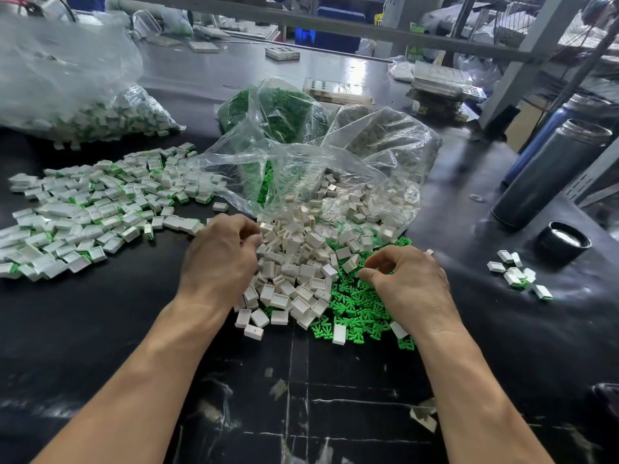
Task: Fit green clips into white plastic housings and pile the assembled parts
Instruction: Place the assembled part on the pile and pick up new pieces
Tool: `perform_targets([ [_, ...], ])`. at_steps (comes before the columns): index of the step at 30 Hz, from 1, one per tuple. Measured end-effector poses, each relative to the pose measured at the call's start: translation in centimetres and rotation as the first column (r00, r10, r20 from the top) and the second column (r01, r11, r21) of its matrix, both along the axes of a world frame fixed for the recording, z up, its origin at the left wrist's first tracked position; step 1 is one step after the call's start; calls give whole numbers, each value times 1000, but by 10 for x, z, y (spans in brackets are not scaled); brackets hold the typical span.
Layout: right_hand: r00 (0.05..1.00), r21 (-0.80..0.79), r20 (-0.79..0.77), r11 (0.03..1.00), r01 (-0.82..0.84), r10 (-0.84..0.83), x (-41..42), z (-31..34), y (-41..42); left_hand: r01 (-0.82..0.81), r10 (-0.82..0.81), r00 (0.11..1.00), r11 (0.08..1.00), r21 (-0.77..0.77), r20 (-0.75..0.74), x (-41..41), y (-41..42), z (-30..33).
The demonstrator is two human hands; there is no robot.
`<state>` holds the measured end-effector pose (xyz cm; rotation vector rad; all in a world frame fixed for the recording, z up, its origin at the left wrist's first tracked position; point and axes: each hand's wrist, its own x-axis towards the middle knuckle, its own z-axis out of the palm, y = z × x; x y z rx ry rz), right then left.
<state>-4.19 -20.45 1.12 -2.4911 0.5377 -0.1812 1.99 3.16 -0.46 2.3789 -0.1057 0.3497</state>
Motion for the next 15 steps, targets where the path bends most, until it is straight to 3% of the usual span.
perform_targets([
  [4, 997, -26, -79, 1000, -12, 10, 1, 0, 3, 144, -144, 988, 990, 1, 50, -11, -16, 2],
  [10, 995, -39, -95, 999, -24, 20, 1, -1, 7, 146, -147, 989, 989, 41, 23, -14, -19, 1],
  [15, 999, -10, 36, 1000, -14, 14, -2, -3, 8, 153, -153, 988, 988, 32, -9, -12, -14, 2],
])
